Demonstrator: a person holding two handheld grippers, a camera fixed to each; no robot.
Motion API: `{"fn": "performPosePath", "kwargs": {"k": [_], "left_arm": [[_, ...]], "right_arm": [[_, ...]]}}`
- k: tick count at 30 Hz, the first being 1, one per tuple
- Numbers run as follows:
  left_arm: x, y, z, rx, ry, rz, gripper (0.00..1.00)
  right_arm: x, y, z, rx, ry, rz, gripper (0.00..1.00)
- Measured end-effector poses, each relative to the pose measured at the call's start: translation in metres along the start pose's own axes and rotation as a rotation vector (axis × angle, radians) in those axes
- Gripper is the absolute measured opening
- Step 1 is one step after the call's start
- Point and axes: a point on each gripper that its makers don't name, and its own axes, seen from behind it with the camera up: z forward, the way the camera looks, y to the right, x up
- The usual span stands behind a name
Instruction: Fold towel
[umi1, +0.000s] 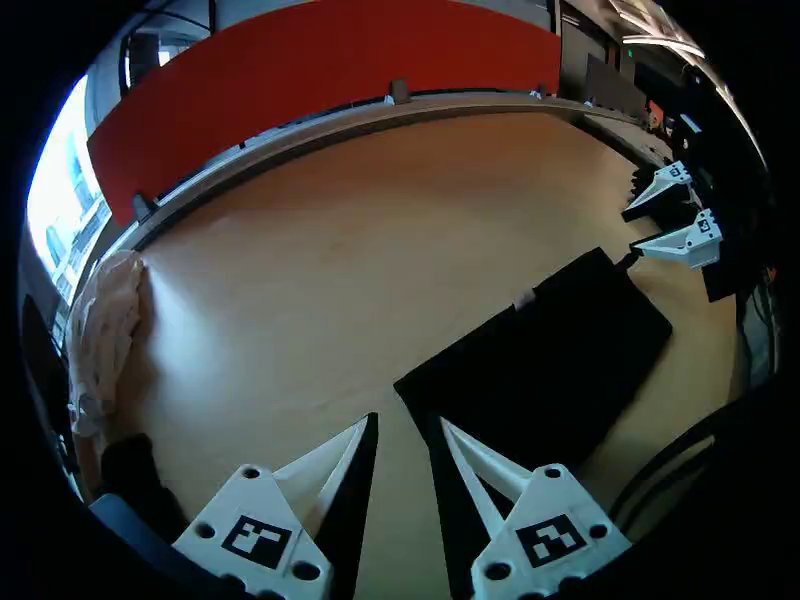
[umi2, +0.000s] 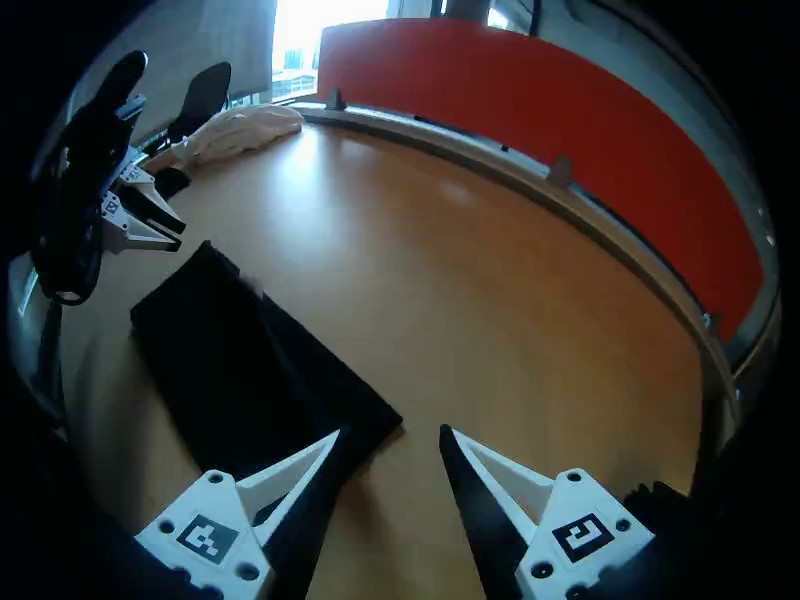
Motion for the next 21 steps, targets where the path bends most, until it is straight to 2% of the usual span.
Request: {"fn": "performPosePath", "kwargs": {"k": [15,19,21], "left_arm": [[0.009,0.006,-0.005,-0.014,0.018,-0.003,0.35],[0.008,0.011,-0.007,-0.031,0.014,-0.011,0.36],[0.007,0.013,-0.007,-0.035,0.013,-0.012,0.39]], "right_arm": [[0.005,0.007,-0.008,-0.022,0.023,0.004,0.68],[0.004,0.006,-0.011,-0.022,0.027,0.005,0.80],[0.003,0.006,-0.012,-0.021,0.027,0.005,0.83]]}}
